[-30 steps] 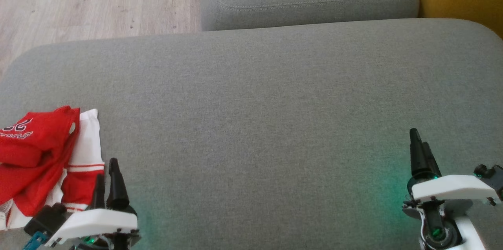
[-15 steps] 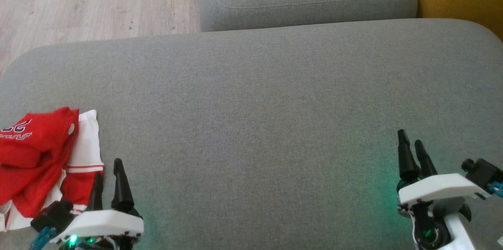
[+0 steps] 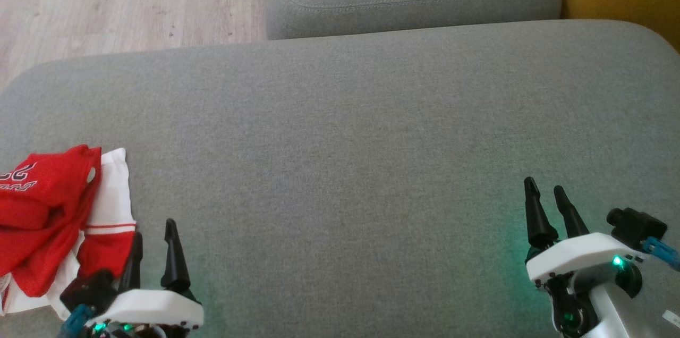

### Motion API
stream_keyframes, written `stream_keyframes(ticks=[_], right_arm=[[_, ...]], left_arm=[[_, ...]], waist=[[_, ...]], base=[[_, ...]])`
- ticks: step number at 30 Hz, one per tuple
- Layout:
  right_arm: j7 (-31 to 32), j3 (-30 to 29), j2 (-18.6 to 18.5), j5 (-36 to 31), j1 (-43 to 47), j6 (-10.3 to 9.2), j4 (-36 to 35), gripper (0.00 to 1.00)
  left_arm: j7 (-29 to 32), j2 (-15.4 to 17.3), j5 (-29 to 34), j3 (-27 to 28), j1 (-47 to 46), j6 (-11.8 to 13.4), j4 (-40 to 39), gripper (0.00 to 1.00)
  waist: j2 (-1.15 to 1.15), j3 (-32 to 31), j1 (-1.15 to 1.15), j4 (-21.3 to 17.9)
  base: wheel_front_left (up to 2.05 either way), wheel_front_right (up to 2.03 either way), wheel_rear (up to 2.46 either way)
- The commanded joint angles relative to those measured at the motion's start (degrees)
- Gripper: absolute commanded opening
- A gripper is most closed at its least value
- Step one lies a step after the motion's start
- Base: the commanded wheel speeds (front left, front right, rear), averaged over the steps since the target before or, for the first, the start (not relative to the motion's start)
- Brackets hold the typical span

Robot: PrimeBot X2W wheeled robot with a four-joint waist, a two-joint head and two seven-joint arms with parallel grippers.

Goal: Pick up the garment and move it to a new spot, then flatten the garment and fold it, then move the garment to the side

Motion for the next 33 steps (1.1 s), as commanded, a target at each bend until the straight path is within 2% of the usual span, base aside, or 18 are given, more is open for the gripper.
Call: stream_keyframes(ticks=[1, 25, 33], right_arm=[[-0.99, 1.06, -0.99, -2.14, -3.37, -0.03, -1.33, 1.0], [-4.89, 3.11, -1.14, -18.52, -5.26, -0.04, 1.48, 1.0], [-6.24, 1.59, -0.62, -23.59, -5.23, -0.04, 2.29, 1.0]], left_arm=[[-0.88, 1.16, 2.1, 0.99, -3.0, 0.41, -1.24, 1.0], [-4.79, 1.35, 18.27, 1.36, -3.34, 3.77, -0.58, 1.0], [-6.15, 0.68, 22.8, 2.78, -2.51, 5.04, -1.3, 1.0]], waist=[[0.0, 0.19, 0.0, -0.04], [0.0, 1.97, 0.0, -0.42], [0.0, 1.94, 0.0, -0.61]], base=[[0.0, 0.0, 0.0], [0.0, 0.0, 0.0], [0.0, 0.0, 0.0]])
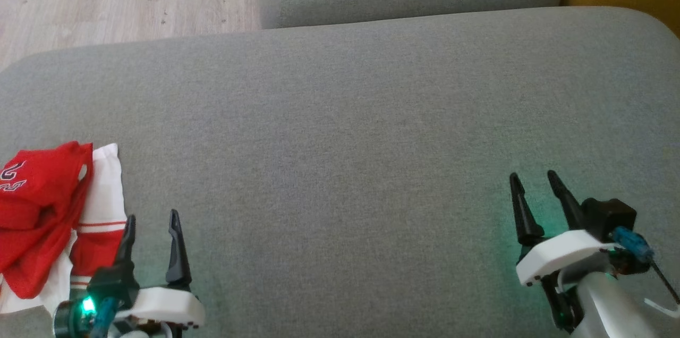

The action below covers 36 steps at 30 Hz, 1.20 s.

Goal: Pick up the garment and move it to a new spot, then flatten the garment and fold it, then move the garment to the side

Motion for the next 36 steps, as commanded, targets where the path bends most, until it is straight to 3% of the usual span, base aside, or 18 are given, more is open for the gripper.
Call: stream_keyframes(ticks=[1, 6, 17, 24, 36], right_arm=[[-1.32, 0.42, -0.31, -2.11, -2.28, -0.04, -1.14, 1.0], [-2.26, -0.91, 0.31, -6.35, -2.13, -0.04, -0.41, 1.0], [-2.26, -0.95, 0.45, -6.32, -1.74, -0.04, -0.72, 1.0], [-2.26, 0.35, -0.05, -5.82, -1.79, -0.04, -1.54, 1.0], [-2.26, 8.53, 0.98, -3.96, -3.24, -0.04, -2.11, 1.0]], left_arm=[[-1.26, 0.4, 2.06, 2.2, -1.25, 0.55, -2.09, 1.0], [-2.2, -0.1, 5.47, 3.27, -0.73, 0.69, -2.26, 1.0], [-2.2, -0.8, 5.65, 3.89, -0.93, -0.04, -2.58, 1.0], [-2.2, -1.18, 5.33, 3.63, -1.51, -0.38, -1.95, 1.0], [-2.21, -1.33, 4.97, 6.15, -0.25, -0.92, -1.1, 1.0]], waist=[[0.0, 0.0, 0.0, -0.04], [0.0, -0.02, 0.0, -0.22], [0.0, 0.5, 0.0, 1.46], [0.0, 1.54, 0.0, 7.05], [0.0, 1.83, 0.0, 21.17]], base=[[0.0, 0.0, 0.0], [0.0, 0.0, 0.0], [0.0, 0.0, 0.0], [0.0, 0.0, 0.0], [0.0, 0.0, 0.0]])
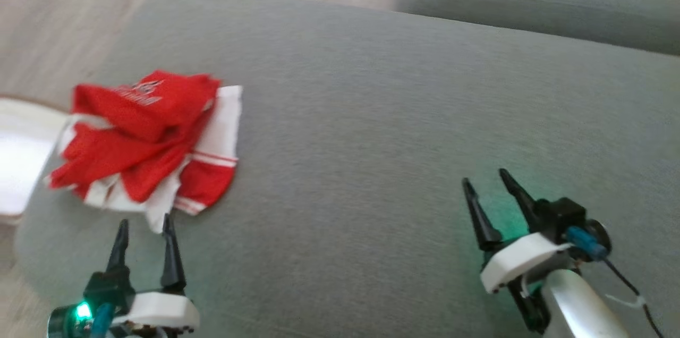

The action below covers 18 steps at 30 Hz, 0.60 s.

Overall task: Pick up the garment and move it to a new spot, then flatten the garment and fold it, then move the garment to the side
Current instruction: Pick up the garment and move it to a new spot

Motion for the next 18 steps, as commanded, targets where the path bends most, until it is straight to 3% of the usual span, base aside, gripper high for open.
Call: stream_keyframes(ticks=[1, 8, 18], right_arm=[[-0.63, 1.76, 0.42, 0.45, -2.4, -0.04, -1.49, 1.0], [-0.63, 5.22, 0.53, 1.59, -3.0, -0.04, -0.9, 1.0], [-0.63, 6.68, -0.89, 2.98, -2.29, -0.04, -0.94, 1.0]], left_arm=[[-0.7, 0.39, 0.02, 2.18, -0.31, 0.14, -1.51, 1.0], [-0.7, 0.51, 0.37, 3.45, 0.45, -0.71, -1.89, 1.0], [-0.7, 1.68, 1.49, 2.51, -6.02, -2.26, -3.71, 1.0]], waist=[[0.0, -0.01, 0.0, 3.21], [0.0, -0.12, 0.0, 4.98], [0.0, 1.46, 0.0, 3.43]], base=[[0.0, 0.0, 0.0], [0.0, 0.0, 0.0], [0.0, 0.0, 0.0]])
